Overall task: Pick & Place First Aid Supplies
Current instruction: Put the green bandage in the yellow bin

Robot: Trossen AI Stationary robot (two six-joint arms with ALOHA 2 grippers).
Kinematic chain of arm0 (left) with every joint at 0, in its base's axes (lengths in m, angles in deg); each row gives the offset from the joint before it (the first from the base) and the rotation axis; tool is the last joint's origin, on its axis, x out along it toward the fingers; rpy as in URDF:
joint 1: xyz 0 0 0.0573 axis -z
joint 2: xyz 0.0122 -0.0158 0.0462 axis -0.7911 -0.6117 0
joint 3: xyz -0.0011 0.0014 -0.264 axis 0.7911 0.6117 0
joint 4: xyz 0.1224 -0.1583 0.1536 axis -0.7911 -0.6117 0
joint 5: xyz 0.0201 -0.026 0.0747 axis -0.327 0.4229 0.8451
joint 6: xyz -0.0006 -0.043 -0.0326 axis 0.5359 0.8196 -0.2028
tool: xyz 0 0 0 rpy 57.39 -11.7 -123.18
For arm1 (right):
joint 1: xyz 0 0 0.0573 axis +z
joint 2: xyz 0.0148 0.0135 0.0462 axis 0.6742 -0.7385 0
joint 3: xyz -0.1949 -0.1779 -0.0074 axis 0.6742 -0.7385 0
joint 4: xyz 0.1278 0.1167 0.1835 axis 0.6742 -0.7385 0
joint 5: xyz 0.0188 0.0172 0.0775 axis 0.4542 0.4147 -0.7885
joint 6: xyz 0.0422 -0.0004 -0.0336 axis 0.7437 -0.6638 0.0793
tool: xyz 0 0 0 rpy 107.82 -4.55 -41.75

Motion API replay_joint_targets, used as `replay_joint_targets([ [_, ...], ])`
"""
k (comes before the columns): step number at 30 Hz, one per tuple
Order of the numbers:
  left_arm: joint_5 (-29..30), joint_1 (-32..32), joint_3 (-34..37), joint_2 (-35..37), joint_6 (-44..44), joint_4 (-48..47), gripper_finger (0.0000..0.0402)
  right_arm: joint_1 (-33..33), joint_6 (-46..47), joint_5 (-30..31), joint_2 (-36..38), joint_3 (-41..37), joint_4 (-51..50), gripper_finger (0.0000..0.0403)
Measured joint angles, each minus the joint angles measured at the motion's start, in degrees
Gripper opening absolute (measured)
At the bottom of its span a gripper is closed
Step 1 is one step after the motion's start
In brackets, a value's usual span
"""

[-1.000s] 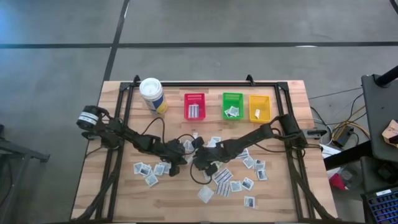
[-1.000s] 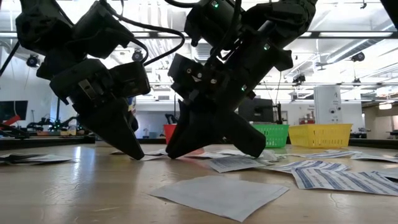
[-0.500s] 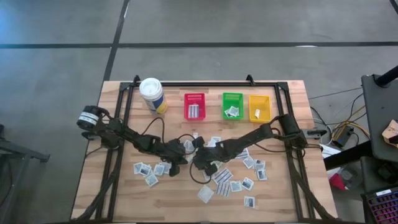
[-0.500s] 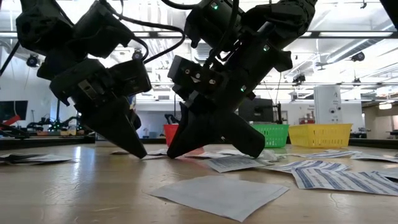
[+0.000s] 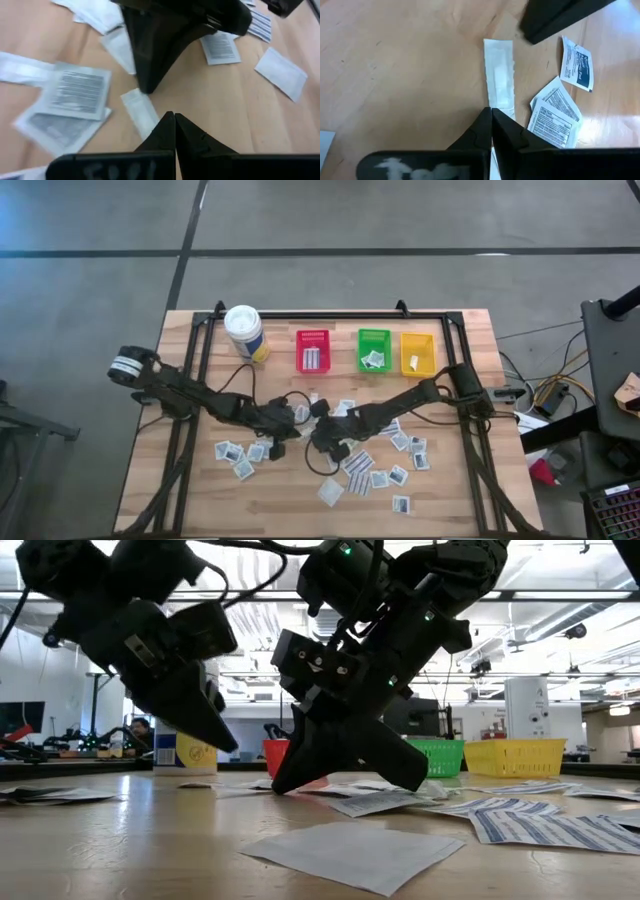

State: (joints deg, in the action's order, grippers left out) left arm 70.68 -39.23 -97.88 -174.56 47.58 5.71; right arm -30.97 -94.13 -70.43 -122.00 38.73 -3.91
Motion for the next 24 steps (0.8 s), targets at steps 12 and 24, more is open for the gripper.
replay_joint_targets([
  [12,2.99,0.32,0.46,6.13,0.51,-7.24,0.0000,0.15,2.21,-0.03,3.07,-0.09,-1.47,0.0008],
  [24,3.61,1.29,0.52,-5.73,1.00,2.28,0.0000,0.15,0.17,-0.42,3.17,-0.06,-1.41,0.0017],
])
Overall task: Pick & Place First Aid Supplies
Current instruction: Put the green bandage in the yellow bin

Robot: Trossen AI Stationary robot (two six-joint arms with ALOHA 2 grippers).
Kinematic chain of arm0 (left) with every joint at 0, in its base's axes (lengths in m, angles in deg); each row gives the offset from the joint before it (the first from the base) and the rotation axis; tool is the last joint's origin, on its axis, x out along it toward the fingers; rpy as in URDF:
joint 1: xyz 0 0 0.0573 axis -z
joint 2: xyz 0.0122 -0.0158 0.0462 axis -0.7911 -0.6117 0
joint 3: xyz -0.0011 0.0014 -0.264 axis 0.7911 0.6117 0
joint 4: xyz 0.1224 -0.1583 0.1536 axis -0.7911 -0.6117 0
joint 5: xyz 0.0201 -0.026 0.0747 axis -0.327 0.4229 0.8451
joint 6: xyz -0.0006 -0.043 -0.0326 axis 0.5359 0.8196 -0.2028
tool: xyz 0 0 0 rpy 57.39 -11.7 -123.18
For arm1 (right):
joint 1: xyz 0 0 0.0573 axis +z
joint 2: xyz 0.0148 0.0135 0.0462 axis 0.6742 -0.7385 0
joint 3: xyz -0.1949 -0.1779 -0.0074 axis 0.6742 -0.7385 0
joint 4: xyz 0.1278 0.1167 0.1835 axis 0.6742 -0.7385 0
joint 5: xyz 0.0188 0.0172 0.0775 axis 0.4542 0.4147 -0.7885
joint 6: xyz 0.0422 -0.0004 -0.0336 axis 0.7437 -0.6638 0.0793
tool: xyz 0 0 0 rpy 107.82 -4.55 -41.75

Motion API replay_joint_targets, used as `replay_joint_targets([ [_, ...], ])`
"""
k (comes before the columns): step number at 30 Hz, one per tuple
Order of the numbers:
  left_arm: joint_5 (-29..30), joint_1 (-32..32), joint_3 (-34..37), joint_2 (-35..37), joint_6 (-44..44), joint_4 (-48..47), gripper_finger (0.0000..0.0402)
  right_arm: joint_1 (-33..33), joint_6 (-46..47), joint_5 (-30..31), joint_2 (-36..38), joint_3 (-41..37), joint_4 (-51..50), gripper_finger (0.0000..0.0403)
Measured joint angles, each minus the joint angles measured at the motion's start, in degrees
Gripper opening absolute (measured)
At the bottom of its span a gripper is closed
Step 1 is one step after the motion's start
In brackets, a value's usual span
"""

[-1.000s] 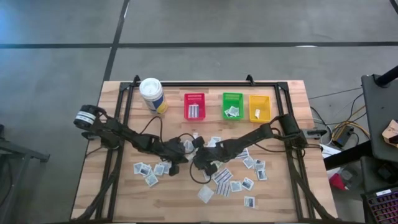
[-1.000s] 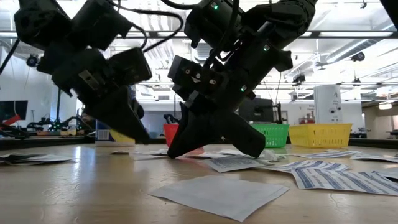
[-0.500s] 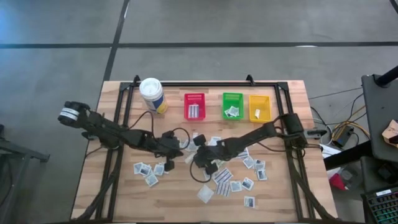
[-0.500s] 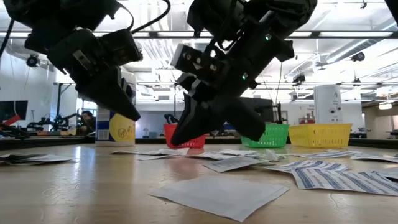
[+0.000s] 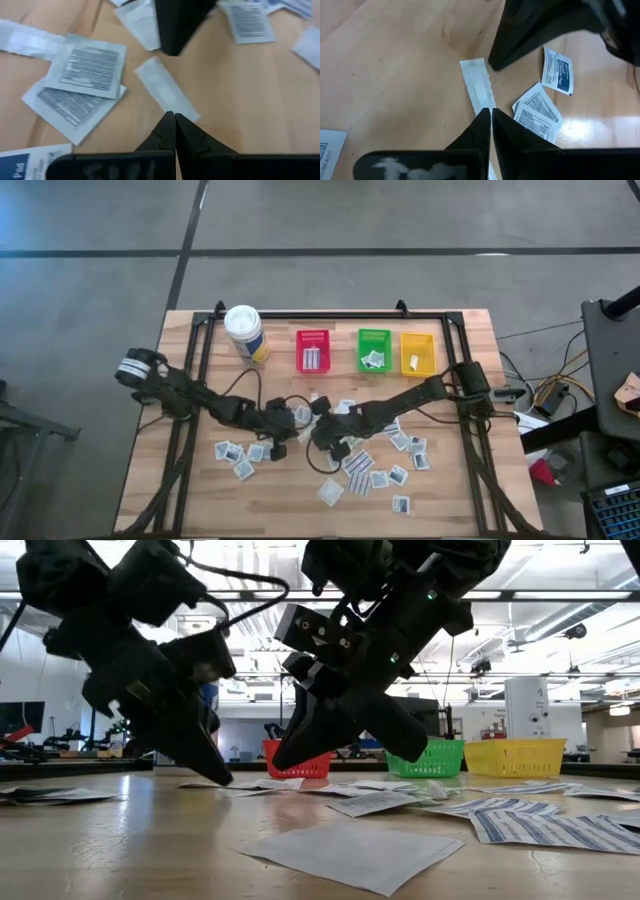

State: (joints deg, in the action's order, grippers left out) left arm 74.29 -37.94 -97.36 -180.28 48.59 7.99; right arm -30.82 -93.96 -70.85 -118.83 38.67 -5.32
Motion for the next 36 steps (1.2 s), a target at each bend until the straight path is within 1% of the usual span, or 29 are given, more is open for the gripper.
replay_joint_targets([
  [3,0.74,0.07,0.00,-1.06,0.37,0.09,0.0000,0.00,0.31,-0.43,0.00,0.02,0.02,0.0036],
  [5,0.97,0.07,0.00,-1.14,0.86,0.19,0.0000,0.00,-0.50,-1.78,0.00,0.04,0.04,0.0051],
  [7,0.95,0.07,0.00,-1.39,0.96,0.27,0.0000,0.00,-2.32,-3.24,0.00,0.04,0.04,0.0066],
  [12,0.89,0.07,-0.09,-2.45,0.98,0.57,0.0000,-0.25,-7.07,-3.24,-0.31,0.04,0.05,0.0090],
  [17,0.59,0.07,-0.09,-3.82,0.98,0.62,0.0000,-1.36,-9.13,-2.11,-0.99,-0.07,-0.02,0.0093],
  [27,-0.45,0.02,-0.17,-3.92,1.09,-1.09,0.0000,-2.09,-9.10,-3.29,-2.69,0.02,0.52,0.0093],
  [29,-0.47,0.02,-0.15,-3.92,1.09,-1.02,0.0000,-2.31,-7.82,-4.74,-2.70,0.08,0.49,0.0093],
  [32,-0.63,0.02,-0.08,-3.96,1.13,-0.23,0.0000,-2.72,-4.71,-9.08,-2.78,0.30,0.46,0.0093],
  [36,-1.91,-0.02,0.04,-4.00,1.16,2.17,0.0000,-3.11,-2.28,-10.15,-3.04,0.36,0.48,0.0093],
])
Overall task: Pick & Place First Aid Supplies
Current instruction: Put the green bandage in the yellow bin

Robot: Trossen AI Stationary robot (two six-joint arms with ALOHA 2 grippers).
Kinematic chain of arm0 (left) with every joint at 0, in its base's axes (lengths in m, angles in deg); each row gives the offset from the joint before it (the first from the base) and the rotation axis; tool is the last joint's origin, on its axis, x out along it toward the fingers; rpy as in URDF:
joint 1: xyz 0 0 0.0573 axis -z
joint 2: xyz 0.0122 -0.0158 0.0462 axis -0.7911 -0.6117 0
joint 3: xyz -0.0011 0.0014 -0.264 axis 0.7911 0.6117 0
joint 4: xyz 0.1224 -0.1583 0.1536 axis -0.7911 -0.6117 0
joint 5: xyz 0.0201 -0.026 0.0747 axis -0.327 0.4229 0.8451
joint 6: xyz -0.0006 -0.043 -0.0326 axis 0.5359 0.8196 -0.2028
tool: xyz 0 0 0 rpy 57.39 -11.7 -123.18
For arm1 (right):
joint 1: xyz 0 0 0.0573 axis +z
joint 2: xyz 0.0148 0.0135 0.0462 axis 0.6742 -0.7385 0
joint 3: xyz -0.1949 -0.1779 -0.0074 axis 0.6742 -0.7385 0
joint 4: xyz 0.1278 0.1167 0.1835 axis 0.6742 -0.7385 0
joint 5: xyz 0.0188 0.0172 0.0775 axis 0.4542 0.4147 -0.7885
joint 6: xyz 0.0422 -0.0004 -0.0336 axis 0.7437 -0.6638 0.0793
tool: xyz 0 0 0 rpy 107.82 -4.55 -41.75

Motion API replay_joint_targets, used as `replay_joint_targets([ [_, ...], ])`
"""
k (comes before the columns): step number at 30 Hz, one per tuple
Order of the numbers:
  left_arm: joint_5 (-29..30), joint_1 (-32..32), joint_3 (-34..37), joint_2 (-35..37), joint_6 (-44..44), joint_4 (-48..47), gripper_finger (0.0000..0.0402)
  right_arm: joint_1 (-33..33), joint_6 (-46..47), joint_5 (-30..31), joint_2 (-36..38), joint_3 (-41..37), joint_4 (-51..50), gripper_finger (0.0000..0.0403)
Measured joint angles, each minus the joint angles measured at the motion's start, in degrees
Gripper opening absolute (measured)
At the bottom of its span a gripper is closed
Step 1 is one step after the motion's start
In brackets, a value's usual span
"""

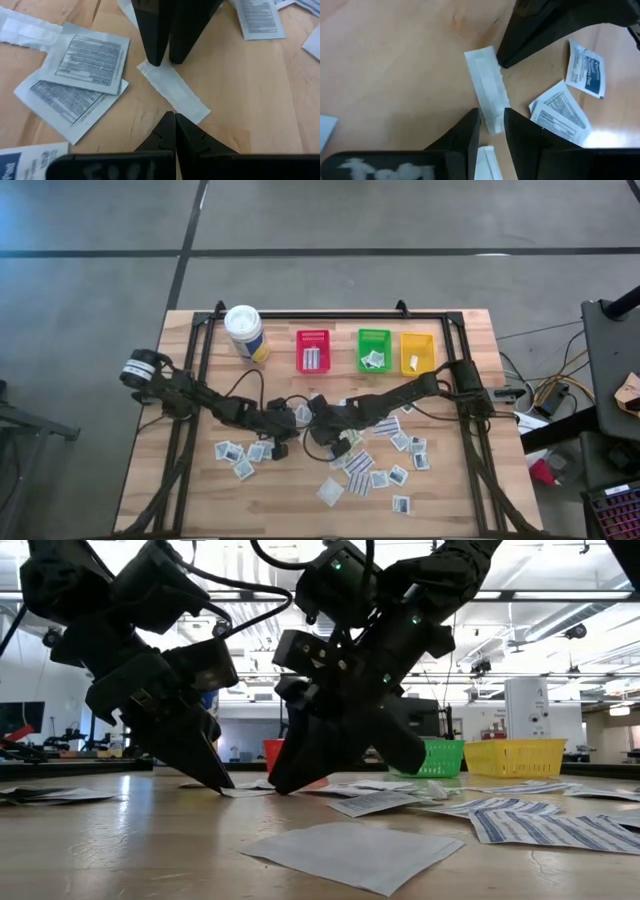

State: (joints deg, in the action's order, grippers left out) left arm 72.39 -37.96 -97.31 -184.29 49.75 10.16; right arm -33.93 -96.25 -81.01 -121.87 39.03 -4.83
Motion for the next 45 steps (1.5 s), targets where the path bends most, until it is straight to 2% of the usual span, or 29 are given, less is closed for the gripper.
replay_joint_targets([
  [6,-3.00,-0.04,-0.02,-0.05,0.33,1.43,0.0000,-0.45,4.84,-2.51,-1.43,0.85,0.03,0.0093],
  [15,-3.93,0.00,-0.02,-0.11,0.48,2.20,0.0000,-0.41,5.03,-1.66,-2.99,2.48,-1.76,0.0089],
  [26,-3.83,-0.11,-0.02,-0.09,0.22,2.08,0.0000,-0.54,4.72,-1.66,-3.01,3.48,-3.39,0.0012],
  [45,-2.89,0.16,0.10,4.64,-3.17,1.92,0.0000,-0.61,11.63,-1.55,-1.21,3.33,-6.02,0.0008],
])
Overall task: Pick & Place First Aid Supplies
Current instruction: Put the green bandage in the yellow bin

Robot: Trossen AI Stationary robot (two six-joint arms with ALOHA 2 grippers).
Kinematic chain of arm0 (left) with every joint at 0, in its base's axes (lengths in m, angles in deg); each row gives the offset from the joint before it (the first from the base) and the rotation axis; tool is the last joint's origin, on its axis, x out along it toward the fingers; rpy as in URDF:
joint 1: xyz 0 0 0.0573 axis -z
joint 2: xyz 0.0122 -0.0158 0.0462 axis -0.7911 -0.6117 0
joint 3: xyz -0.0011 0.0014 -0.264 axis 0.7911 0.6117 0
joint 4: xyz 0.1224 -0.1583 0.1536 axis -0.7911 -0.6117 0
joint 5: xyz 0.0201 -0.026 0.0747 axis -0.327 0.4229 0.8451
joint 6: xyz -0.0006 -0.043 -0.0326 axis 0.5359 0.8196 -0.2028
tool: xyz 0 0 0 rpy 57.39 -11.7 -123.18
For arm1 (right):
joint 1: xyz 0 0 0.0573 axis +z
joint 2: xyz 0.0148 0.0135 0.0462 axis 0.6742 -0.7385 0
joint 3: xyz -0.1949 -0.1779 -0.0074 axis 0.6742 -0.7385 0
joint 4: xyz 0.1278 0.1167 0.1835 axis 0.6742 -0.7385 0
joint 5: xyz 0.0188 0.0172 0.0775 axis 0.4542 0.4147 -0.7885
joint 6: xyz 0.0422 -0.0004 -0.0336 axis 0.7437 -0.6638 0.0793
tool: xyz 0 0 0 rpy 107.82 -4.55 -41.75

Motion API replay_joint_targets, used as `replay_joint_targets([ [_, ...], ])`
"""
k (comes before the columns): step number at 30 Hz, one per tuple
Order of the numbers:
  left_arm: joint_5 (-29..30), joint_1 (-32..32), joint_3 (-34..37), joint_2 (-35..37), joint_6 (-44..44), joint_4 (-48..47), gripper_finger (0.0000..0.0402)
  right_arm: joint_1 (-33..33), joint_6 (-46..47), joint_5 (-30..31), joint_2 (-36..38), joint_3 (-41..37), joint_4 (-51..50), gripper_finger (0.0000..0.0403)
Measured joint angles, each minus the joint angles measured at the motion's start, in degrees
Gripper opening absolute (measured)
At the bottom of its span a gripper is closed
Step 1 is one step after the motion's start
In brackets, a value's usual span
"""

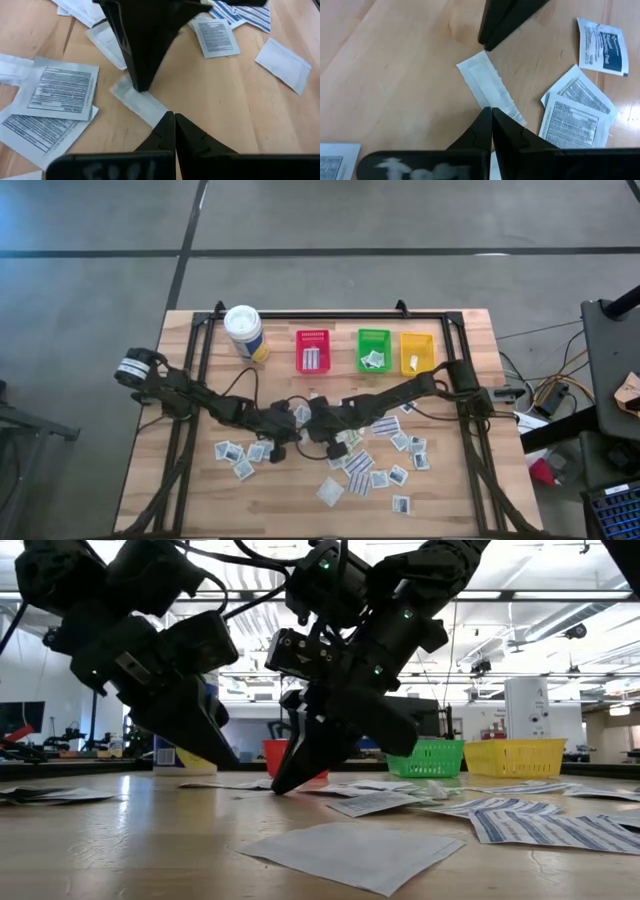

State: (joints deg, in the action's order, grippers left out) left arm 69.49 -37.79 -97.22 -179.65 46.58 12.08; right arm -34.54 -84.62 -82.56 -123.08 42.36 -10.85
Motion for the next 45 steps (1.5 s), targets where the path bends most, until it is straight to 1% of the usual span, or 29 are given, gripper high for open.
replay_joint_targets([
  [10,0.75,0.25,-0.01,-3.71,-0.14,1.25,0.0000,0.00,0.88,0.00,0.49,-0.04,-0.22,0.0008],
  [18,0.76,0.25,-0.08,-4.23,0.35,1.36,0.0000,0.00,2.96,0.04,0.68,-0.02,-0.12,0.0011],
  [21,0.79,0.25,-0.08,-4.23,0.59,1.36,0.0000,-0.09,6.26,0.04,1.19,-0.05,-0.52,0.0026],
  [29,0.81,0.25,0.55,-4.23,1.98,1.76,0.0000,-0.64,10.02,0.02,6.09,0.35,-5.00,0.0096],
  [32,0.76,0.25,0.65,-4.23,2.16,1.75,0.0000,-1.35,14.73,0.02,8.01,0.35,-5.43,0.0116],
  [36,0.74,0.27,0.86,-4.23,2.16,1.58,0.0000,-2.50,25.41,-0.11,8.80,0.24,-6.06,0.0134],
  [41,0.72,0.29,1.31,-4.20,2.16,1.78,0.0000,-3.62,41.27,-5.38,7.18,0.11,-5.57,0.0145],
  [45,0.72,0.29,1.45,-4.18,2.69,1.76,0.0000,-4.19,50.73,-6.75,6.00,0.05,-5.09,0.0150],
])
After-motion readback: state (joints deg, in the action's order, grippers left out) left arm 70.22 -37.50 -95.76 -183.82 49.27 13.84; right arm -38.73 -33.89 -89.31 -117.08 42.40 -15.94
